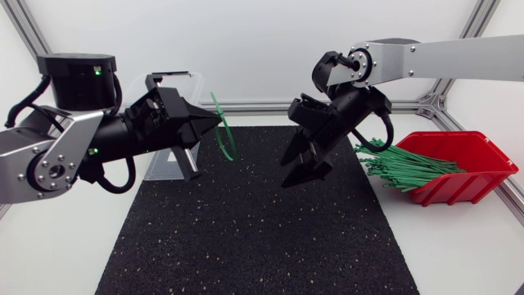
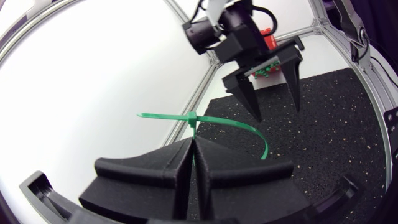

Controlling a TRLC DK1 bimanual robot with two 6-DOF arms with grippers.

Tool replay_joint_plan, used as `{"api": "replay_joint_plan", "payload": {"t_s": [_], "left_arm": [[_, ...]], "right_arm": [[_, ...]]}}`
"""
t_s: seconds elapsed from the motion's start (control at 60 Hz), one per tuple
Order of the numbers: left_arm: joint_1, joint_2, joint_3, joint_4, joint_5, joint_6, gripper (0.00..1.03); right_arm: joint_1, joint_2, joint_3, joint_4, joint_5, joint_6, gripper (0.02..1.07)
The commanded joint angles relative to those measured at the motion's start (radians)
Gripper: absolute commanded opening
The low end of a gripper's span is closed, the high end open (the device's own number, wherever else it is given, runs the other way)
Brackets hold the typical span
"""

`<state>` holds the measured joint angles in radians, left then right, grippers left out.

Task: Take a green cable tie from the red box, thread the tail through the head to close it, then place it in the transparent bin on the left.

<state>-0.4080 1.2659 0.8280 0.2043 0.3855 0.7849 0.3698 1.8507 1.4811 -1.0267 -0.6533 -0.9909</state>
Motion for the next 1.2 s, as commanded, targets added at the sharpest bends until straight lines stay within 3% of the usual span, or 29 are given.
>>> {"api": "replay_joint_plan", "payload": {"t_s": [0.0,0.283,0.7,1.033,1.183], "left_arm": [[0.035,-0.007,0.086,-0.037,0.007,-0.024,0.03],[0.156,0.084,0.372,-0.284,-0.079,-0.026,0.03],[0.304,0.362,0.807,-0.71,-0.234,0.068,0.03],[0.308,0.513,0.895,-0.764,-0.379,0.097,0.04],[0.311,0.547,0.902,-0.767,-0.408,0.089,0.29]], "right_arm": [[-0.006,-0.062,-0.044,0.053,0.04,0.017,1.02],[-0.054,-0.137,-0.067,0.168,0.218,0.034,1.02],[-0.137,-0.205,-0.061,0.198,0.304,0.034,1.02],[-0.172,-0.262,-0.079,0.208,0.343,0.026,1.02],[-0.18,-0.286,-0.096,0.206,0.348,0.026,1.02]]}}
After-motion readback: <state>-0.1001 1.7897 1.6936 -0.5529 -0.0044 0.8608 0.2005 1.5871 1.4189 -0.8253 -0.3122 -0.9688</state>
